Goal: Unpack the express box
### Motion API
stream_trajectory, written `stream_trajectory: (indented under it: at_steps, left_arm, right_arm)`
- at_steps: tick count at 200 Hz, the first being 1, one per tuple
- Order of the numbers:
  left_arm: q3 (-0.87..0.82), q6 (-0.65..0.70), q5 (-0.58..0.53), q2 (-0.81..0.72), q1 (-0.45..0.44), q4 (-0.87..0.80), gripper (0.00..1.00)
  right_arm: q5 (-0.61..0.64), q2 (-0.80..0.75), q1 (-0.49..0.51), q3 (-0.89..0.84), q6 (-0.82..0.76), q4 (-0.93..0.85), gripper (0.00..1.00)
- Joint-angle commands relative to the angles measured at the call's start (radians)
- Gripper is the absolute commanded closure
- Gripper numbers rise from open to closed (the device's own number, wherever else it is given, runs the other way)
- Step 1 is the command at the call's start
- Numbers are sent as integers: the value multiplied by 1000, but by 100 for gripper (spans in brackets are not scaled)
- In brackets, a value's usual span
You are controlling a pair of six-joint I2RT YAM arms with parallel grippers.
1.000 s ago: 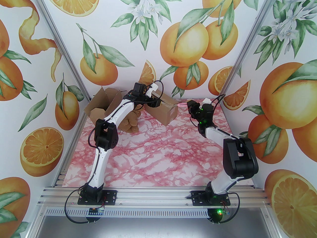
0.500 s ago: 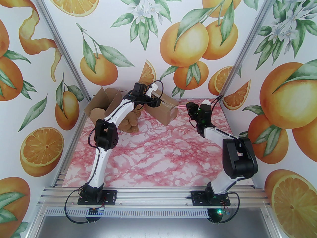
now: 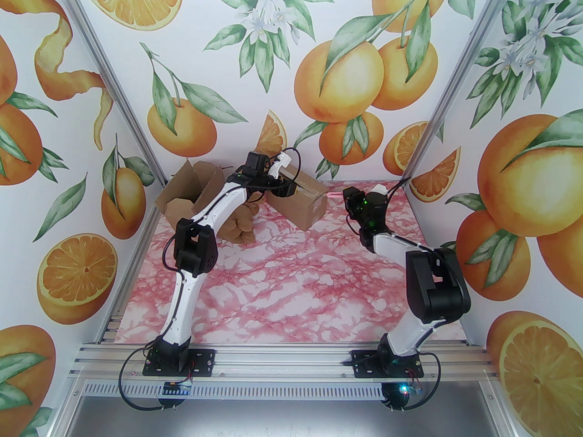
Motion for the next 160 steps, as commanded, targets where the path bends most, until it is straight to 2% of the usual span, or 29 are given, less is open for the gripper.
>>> stream_trajectory:
  at_steps: [1, 47, 160]
  left_arm:
    - [-16, -35, 28, 71, -23, -139, 31]
    - [-16, -36, 32, 75, -23, -140, 31]
    - [-42, -56, 63, 92, -23, -119, 33]
  right_arm:
    - [34, 26, 14, -16, 21, 58, 100]
    - [63, 25, 29, -27, 36, 62, 100]
    - [125, 113, 115, -36, 235, 244, 100]
